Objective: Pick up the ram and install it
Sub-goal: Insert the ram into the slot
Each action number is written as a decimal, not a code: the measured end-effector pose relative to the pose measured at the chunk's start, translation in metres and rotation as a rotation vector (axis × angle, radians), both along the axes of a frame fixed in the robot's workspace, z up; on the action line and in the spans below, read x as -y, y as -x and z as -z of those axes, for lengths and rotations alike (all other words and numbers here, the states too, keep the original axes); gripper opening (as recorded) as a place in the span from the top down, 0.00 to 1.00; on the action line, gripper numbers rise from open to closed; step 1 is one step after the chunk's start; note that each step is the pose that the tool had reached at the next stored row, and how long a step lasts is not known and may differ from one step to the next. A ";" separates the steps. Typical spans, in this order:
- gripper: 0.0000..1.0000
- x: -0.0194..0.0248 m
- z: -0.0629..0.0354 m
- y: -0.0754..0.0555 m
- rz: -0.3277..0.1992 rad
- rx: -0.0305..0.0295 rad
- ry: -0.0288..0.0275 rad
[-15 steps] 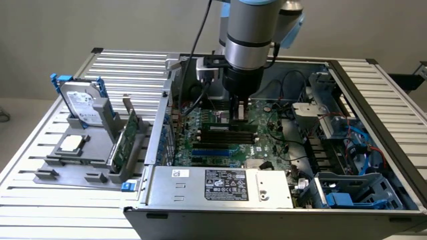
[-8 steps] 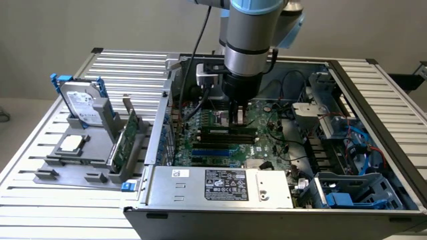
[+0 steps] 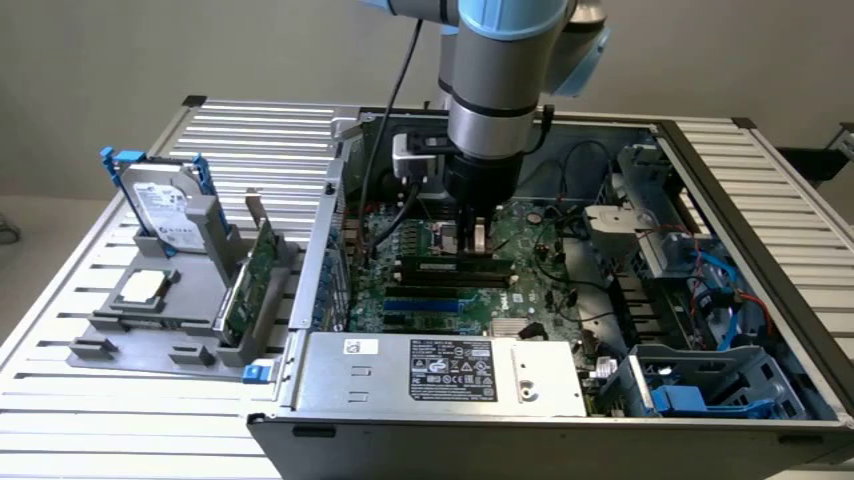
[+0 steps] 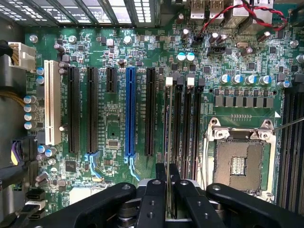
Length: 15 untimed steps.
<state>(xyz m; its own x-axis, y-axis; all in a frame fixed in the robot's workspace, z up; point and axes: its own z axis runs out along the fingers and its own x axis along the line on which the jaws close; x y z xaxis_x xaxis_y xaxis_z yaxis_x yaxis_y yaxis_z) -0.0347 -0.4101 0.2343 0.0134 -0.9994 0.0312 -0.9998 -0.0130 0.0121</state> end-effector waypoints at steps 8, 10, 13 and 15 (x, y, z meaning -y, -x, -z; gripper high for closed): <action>0.86 -0.0009 0.0036 0.000 -0.001 0.0000 -0.0085; 0.86 -0.0009 0.0037 0.000 -0.003 0.0000 -0.0095; 0.86 -0.0009 0.0036 0.000 -0.006 -0.0001 -0.0097; 0.86 -0.0009 0.0036 0.000 -0.008 -0.0001 -0.0097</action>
<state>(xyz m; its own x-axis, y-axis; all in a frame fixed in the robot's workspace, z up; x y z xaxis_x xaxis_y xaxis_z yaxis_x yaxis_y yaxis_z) -0.0347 -0.4093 0.2307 0.0210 -0.9995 0.0215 -0.9997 -0.0207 0.0120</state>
